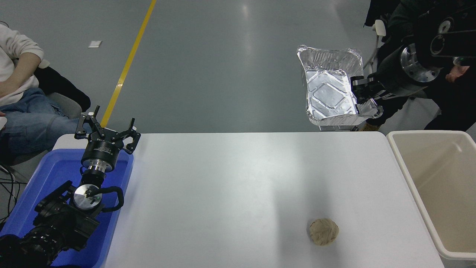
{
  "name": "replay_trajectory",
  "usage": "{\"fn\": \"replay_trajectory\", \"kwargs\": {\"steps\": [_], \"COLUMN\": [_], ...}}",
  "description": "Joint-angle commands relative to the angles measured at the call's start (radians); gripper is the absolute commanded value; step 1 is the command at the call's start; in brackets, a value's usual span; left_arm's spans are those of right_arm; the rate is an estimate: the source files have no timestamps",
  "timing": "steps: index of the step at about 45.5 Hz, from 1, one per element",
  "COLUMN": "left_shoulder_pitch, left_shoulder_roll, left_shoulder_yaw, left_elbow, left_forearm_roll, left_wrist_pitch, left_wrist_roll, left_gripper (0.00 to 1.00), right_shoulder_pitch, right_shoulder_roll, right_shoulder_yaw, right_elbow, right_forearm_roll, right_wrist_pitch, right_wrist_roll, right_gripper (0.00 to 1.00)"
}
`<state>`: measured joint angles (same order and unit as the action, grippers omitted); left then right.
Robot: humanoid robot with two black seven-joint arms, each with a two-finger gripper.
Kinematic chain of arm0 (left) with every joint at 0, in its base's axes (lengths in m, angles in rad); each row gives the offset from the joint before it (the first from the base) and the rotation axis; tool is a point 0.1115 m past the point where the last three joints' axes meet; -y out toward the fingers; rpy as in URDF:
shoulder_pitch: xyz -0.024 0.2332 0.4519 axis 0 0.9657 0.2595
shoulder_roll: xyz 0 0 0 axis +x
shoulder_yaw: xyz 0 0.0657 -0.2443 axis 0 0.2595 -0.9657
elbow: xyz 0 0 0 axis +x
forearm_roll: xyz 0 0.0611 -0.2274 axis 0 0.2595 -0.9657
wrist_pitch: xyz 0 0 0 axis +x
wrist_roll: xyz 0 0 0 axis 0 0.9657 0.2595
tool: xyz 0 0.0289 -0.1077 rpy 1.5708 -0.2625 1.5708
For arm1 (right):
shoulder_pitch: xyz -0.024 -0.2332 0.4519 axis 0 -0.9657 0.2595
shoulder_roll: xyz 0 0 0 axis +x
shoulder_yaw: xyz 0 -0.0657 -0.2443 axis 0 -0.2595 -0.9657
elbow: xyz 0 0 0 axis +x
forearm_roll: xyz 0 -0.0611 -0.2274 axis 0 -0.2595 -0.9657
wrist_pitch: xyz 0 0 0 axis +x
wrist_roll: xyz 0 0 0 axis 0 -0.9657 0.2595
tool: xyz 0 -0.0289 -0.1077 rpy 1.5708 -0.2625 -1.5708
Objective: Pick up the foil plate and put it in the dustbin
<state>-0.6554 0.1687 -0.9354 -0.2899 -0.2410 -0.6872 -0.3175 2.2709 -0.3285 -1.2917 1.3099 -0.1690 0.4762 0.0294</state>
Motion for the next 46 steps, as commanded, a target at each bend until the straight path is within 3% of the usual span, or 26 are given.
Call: {"fn": "replay_trajectory", "kwargs": {"steps": [1, 18, 37, 46], "left_shoulder_pitch": [0.0, 0.0, 0.0, 0.0], "left_shoulder_roll": [0.0, 0.0, 0.0, 0.0], "left_shoulder_yaw": [0.0, 0.0, 0.0, 0.0], "left_elbow": [0.0, 0.0, 0.0, 0.0], "left_forearm_roll": [0.0, 0.0, 0.0, 0.0], "left_wrist_pitch": [0.0, 0.0, 0.0, 0.0], "left_wrist_roll": [0.0, 0.0, 0.0, 0.0], "left_gripper": [0.99, 0.99, 0.99, 0.99], "right_shoulder_pitch": [-0.056, -0.388, -0.842, -1.022], "right_shoulder_roll": [-0.049, -0.21, -0.411, -0.429], "right_shoulder_yaw": [-0.052, -0.054, 0.162, 0.218], "right_elbow": [-0.145, -0.598, -0.779, -0.853], "right_forearm_roll": [-0.004, 0.016, 0.057, 0.121], "right_wrist_pitch": [0.013, -0.017, -0.355, -0.452], "right_wrist_roll": [0.001, -0.003, -0.02, -0.034], "right_gripper": [0.0, 0.0, 0.0, 0.0]}}
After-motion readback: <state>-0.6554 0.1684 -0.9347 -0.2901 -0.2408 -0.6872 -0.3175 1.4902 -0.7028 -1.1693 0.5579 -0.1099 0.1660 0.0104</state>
